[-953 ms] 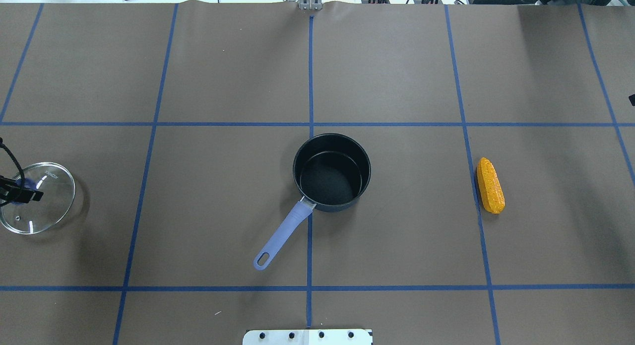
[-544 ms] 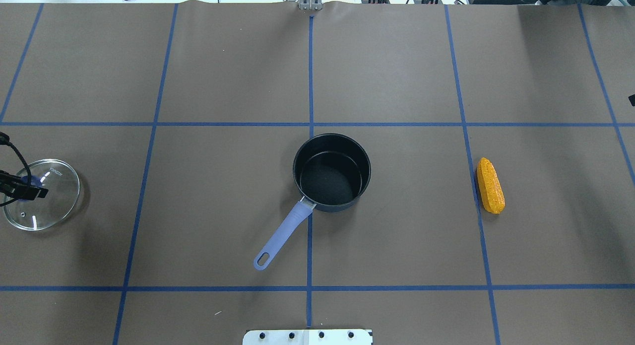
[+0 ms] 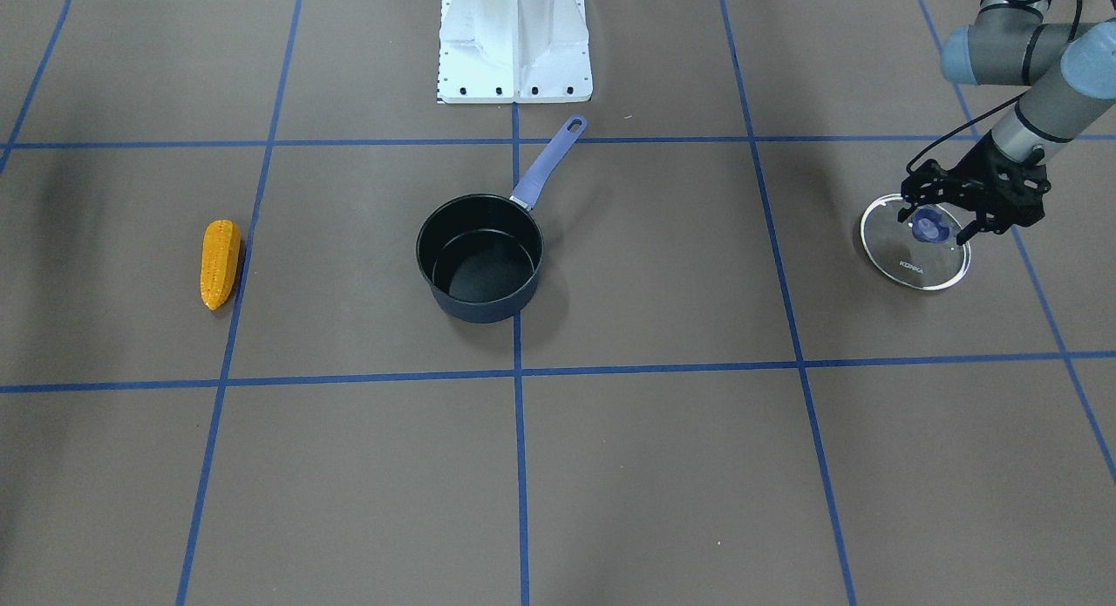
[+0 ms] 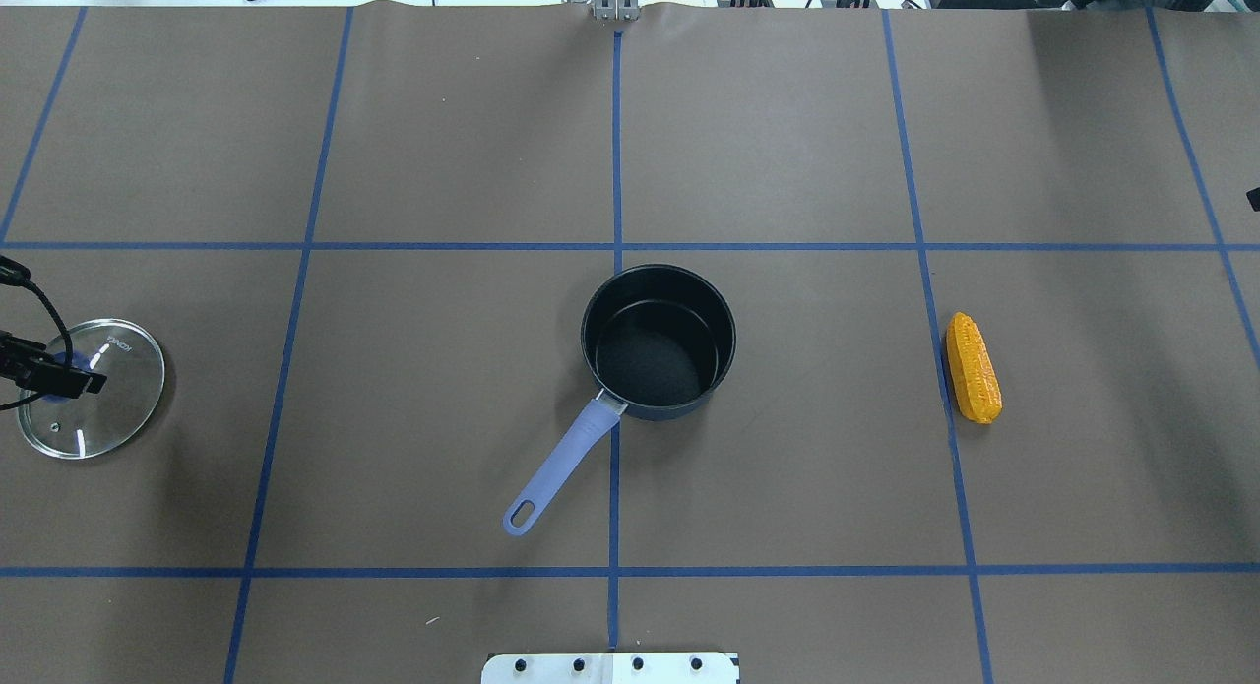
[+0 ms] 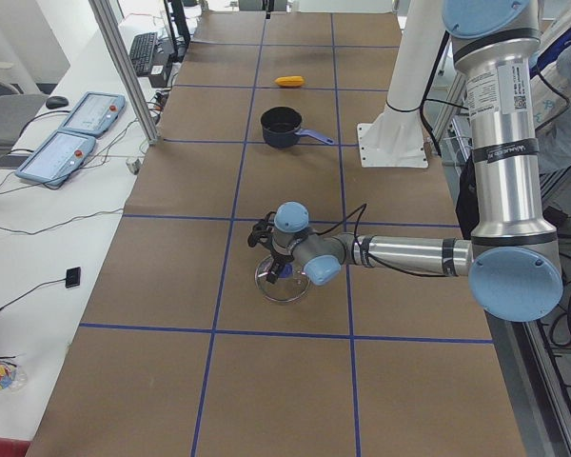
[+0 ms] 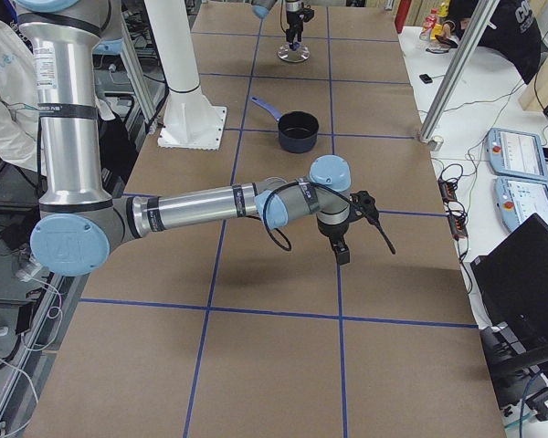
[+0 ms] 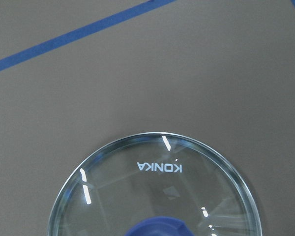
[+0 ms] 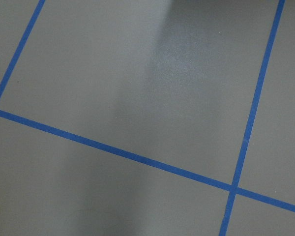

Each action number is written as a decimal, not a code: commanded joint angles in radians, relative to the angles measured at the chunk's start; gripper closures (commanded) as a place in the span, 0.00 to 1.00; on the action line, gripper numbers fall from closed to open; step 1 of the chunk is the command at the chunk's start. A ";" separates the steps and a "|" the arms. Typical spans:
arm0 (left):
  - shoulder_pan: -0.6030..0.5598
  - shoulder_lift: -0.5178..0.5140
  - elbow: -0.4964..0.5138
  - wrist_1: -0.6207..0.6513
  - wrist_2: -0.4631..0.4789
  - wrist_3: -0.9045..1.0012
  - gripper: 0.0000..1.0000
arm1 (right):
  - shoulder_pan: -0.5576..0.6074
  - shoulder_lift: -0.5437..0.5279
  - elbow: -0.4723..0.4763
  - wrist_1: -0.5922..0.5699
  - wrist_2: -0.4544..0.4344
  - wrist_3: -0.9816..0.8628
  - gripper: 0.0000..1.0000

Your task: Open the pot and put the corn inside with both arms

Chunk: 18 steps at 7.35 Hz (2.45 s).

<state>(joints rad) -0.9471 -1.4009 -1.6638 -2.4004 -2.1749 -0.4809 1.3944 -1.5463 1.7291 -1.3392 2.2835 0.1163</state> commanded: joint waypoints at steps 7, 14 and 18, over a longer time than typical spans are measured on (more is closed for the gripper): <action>-0.518 -0.111 -0.148 0.817 -0.120 0.749 0.02 | -0.038 0.000 0.018 0.003 0.007 0.112 0.00; -0.694 -0.136 -0.073 0.854 -0.123 0.740 0.02 | -0.577 -0.066 0.174 0.275 -0.363 0.884 0.00; -0.694 -0.138 -0.080 0.853 -0.123 0.736 0.02 | -0.773 -0.071 0.144 0.342 -0.556 0.971 0.00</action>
<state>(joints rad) -1.6413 -1.5385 -1.7429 -1.5477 -2.2979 0.2554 0.6593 -1.6150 1.8859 -1.0036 1.7674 1.0815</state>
